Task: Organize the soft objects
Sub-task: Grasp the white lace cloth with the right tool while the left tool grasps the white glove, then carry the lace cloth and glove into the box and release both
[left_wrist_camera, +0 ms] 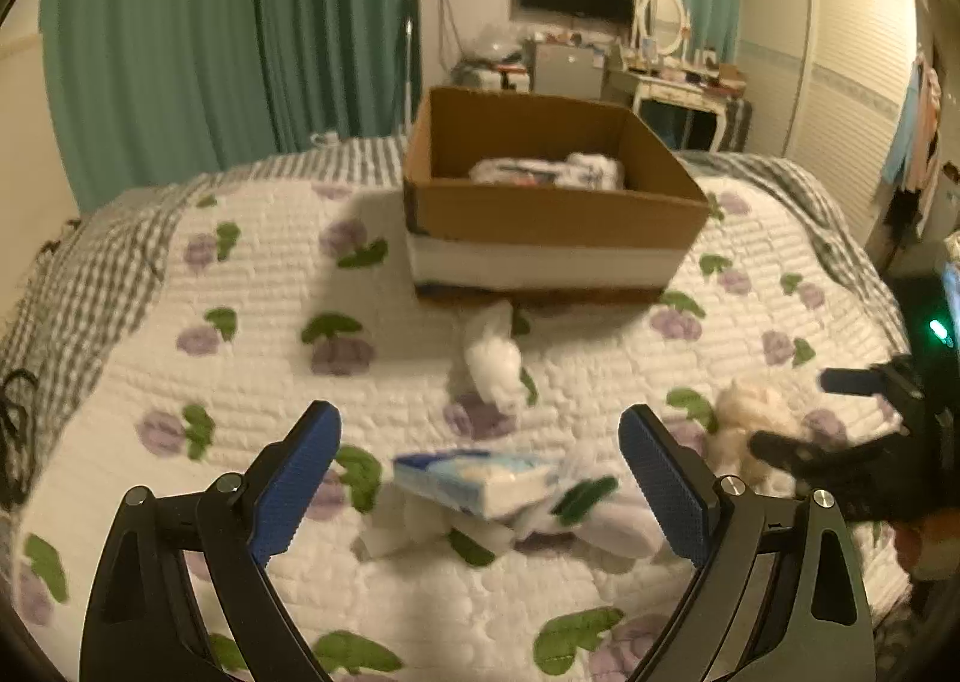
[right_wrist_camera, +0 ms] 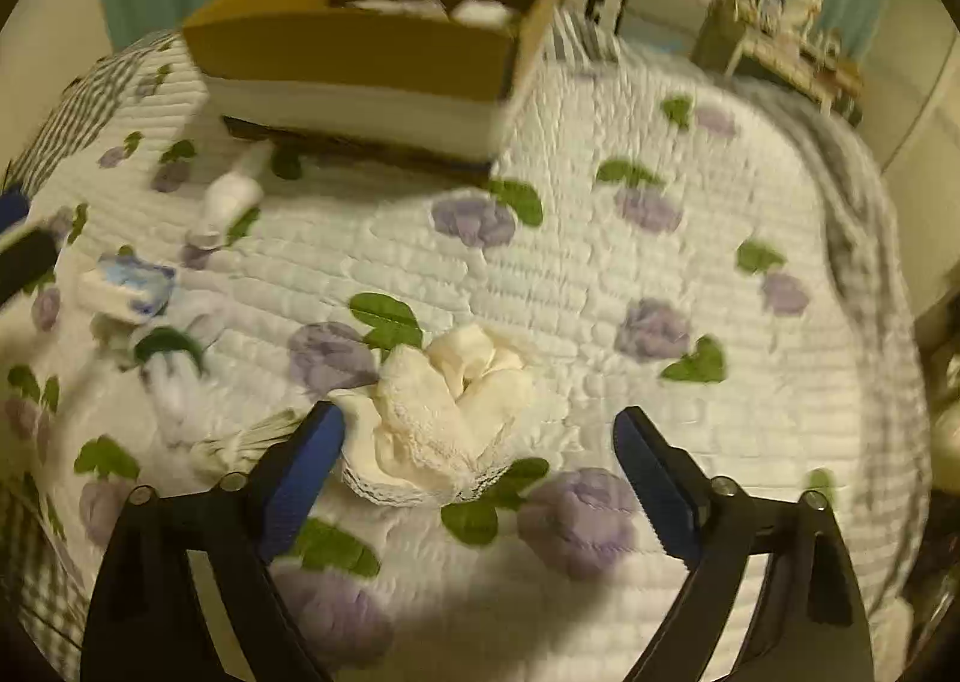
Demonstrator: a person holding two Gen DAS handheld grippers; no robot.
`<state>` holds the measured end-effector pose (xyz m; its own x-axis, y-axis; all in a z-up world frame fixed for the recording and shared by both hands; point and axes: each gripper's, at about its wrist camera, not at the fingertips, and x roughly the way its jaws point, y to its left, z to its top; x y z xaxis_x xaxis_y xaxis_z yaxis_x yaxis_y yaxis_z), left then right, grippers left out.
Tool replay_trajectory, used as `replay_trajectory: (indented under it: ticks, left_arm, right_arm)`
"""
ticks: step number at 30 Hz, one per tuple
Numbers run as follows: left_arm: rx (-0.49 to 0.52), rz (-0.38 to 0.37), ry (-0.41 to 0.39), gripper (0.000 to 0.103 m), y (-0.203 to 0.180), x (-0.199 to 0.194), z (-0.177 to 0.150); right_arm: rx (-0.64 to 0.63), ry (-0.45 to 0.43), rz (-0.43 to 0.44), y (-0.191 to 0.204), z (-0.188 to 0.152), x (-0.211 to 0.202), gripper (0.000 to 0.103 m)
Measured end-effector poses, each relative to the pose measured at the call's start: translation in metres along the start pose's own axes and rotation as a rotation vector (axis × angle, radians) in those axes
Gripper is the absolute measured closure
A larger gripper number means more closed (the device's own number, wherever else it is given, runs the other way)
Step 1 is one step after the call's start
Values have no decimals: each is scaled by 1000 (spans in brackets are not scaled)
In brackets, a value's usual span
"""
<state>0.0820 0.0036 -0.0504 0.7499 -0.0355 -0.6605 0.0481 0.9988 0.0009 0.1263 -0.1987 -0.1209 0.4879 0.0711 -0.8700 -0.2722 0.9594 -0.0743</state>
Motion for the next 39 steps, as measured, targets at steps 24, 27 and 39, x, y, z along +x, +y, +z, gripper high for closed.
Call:
replay_trajectory:
  ticks: [24,27,39]
  left_arm:
    - [79,-127,188,20,-114,37,-38]
    - [116,-119,193,44,-125,48,-41]
    - [113,-189,222,74,-124,56,-40]
  right_arm:
    - [95,-51,102,-56,-13,-25,80]
    - [100,-50,100,-60,-13,-21,80]
    - [74,-76,55,-62,-5,-33,81]
